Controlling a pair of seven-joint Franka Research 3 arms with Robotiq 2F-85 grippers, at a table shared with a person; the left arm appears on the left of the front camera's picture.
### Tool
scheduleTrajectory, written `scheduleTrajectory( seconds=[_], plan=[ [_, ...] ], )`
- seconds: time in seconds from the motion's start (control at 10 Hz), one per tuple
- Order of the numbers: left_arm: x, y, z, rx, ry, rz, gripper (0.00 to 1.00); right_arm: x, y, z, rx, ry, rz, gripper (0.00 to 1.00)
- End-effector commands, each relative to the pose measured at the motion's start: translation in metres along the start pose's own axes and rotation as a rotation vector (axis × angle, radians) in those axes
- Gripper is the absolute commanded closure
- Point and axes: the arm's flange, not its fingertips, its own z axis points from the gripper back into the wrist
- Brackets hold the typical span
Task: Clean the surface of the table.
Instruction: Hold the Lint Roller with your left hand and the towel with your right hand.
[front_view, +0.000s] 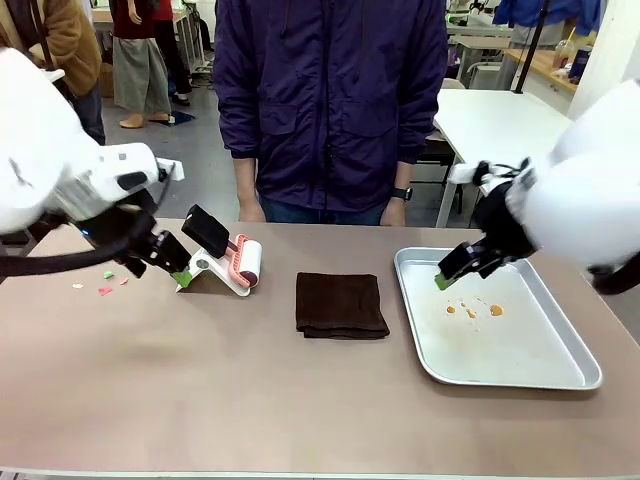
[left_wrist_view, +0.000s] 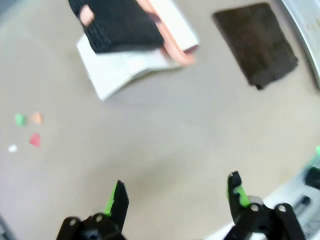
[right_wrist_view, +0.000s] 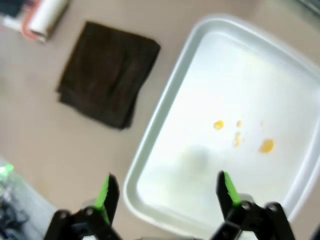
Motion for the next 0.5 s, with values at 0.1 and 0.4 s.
scheduleTrajectory(
  seconds=[0.1, 0.4],
  plan=[
    [-0.005, 0.049, 0.058, -0.283, -0.1, 0.115, 0.0, -0.025, -0.035, 0.06, 0.306, -0.044, -0.172, 0.0],
    [-0.05, 0.127, 0.095, -0.595, -0.259, 0.213, 0.0, -0.069, -0.098, 0.079, 0.597, -0.107, -0.396, 0.0]
  ],
)
